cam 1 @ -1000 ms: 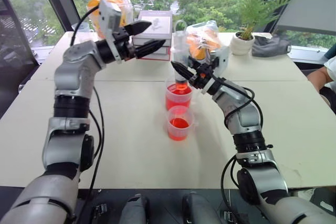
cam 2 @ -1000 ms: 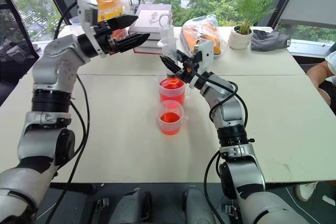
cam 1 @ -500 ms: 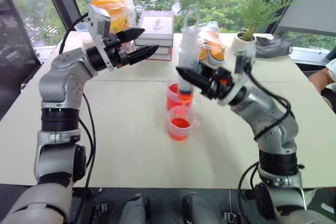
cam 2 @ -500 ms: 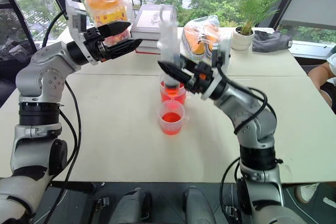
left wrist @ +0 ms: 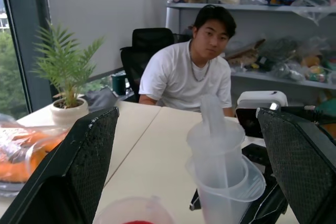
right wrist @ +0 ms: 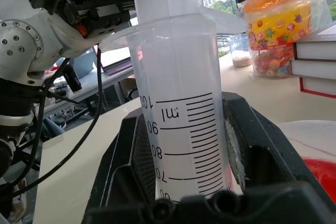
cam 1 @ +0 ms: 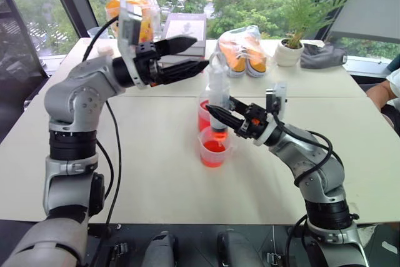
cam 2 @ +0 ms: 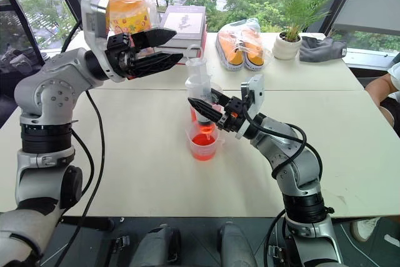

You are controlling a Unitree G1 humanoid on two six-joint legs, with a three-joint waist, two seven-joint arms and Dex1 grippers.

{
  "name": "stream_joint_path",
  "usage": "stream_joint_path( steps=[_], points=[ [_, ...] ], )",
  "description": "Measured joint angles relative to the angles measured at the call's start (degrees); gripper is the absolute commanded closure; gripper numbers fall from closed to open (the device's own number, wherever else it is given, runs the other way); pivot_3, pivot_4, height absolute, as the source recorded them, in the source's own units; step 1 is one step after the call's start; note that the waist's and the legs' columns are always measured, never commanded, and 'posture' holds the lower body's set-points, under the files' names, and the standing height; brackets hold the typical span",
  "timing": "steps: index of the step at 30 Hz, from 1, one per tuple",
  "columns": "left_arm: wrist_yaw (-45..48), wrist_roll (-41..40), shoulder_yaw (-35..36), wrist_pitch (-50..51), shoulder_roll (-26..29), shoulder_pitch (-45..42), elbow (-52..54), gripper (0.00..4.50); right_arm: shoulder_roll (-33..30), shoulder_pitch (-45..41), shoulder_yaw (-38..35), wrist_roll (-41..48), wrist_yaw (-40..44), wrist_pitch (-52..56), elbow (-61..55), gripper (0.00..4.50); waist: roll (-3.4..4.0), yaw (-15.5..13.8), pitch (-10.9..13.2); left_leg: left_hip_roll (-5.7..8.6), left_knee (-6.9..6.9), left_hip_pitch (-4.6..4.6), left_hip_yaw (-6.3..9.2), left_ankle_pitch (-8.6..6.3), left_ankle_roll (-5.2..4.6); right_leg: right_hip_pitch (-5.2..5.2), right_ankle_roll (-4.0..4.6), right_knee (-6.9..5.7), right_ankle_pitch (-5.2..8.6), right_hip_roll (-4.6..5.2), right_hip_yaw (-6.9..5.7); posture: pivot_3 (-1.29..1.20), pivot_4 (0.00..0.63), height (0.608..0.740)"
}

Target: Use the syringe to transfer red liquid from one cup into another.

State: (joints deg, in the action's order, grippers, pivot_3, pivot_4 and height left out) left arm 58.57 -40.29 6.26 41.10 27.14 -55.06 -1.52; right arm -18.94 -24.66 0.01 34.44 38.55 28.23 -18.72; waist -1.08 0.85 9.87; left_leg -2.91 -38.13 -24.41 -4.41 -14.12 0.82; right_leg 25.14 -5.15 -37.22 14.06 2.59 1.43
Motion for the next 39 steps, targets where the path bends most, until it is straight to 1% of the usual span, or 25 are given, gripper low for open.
stream_joint_path(
  steps=[5,8,9,10,13,14,15,25,39],
  points=[
    [-0.08,0.67,-2.85,-0.73,-2.61,-0.18,-0.82,0.17,0.26,-0.01,0.74,-0.49,-0.04,-0.02,0.03,3.03,0.0,-0.04,0.0,0.0,-0.01,-0.01,0.0,0.0,0.0,0.0,0.0,0.0,0.0,0.0,0.0,0.0,0.15,0.74],
    [-0.13,1.32,-3.33,-1.8,-3.96,-0.81,-2.63,0.96,0.25,-0.01,0.77,-0.55,-0.05,-0.02,0.03,3.03,0.0,0.07,0.0,0.0,-0.01,0.0,0.01,0.0,0.0,0.01,0.0,0.0,0.0,-0.02,0.0,0.0,0.15,0.74],
    [-0.13,1.51,-3.33,-2.02,-4.15,-0.98,-2.9,1.48,0.25,-0.01,0.79,-0.55,-0.05,-0.02,0.03,3.03,0.0,0.09,0.0,0.0,-0.01,0.0,0.01,0.0,0.0,0.01,0.0,0.0,0.0,-0.02,0.0,0.0,0.15,0.74],
    [-0.04,1.56,-3.33,-2.14,-4.28,-1.07,-2.92,1.89,0.24,-0.01,0.8,-0.59,-0.1,-0.02,0.03,3.03,0.0,0.1,0.0,0.0,-0.01,0.0,0.02,0.0,0.0,0.01,0.0,0.0,0.0,-0.02,0.0,0.0,0.15,0.74],
    [-0.06,1.55,-3.3,-2.6,-4.67,-1.46,-2.97,3.44,0.2,-0.01,0.96,-0.66,-0.23,0.0,0.05,3.03,0.0,0.01,0.0,0.0,-0.01,-0.01,0.02,0.0,0.0,0.01,0.0,0.0,0.0,-0.02,0.0,0.0,0.15,0.74],
    [0.02,1.46,-3.31,-2.6,-4.7,-1.51,-2.99,3.86,0.19,-0.01,0.98,-0.66,-0.26,0.01,0.05,3.03,0.0,0.01,0.0,0.0,-0.01,-0.01,0.02,0.0,0.0,0.01,0.0,0.01,0.0,-0.02,0.0,0.0,0.15,0.74],
    [0.17,1.22,-3.31,-2.45,-4.84,-1.51,-3.0,4.41,0.17,-0.02,0.9,-0.71,-0.48,0.0,0.06,3.03,0.0,-0.03,0.0,0.0,-0.01,-0.01,0.02,0.0,0.0,0.0,0.0,0.01,0.0,-0.01,0.0,0.0,0.15,0.74],
    [1.03,0.77,-3.42,-1.53,-4.47,-0.12,-1.13,4.46,-0.55,-0.35,0.94,-0.26,-0.37,1.98,-0.3,3.03,0.0,0.01,0.0,0.0,-0.01,-0.01,0.02,0.0,0.0,0.0,0.0,0.0,0.0,-0.01,0.0,0.0,0.15,0.74],
    [0.02,1.77,-3.67,-2.04,-4.23,4.33,2.95,4.46,-1.49,-4.41,0.93,2.59,-1.28,8.12,-0.36,3.03,0.0,0.0,0.0,0.0,-0.01,-0.01,0.02,0.0,0.0,0.0,0.0,0.0,0.0,0.0,0.0,0.0,0.15,0.74]
  ],
)
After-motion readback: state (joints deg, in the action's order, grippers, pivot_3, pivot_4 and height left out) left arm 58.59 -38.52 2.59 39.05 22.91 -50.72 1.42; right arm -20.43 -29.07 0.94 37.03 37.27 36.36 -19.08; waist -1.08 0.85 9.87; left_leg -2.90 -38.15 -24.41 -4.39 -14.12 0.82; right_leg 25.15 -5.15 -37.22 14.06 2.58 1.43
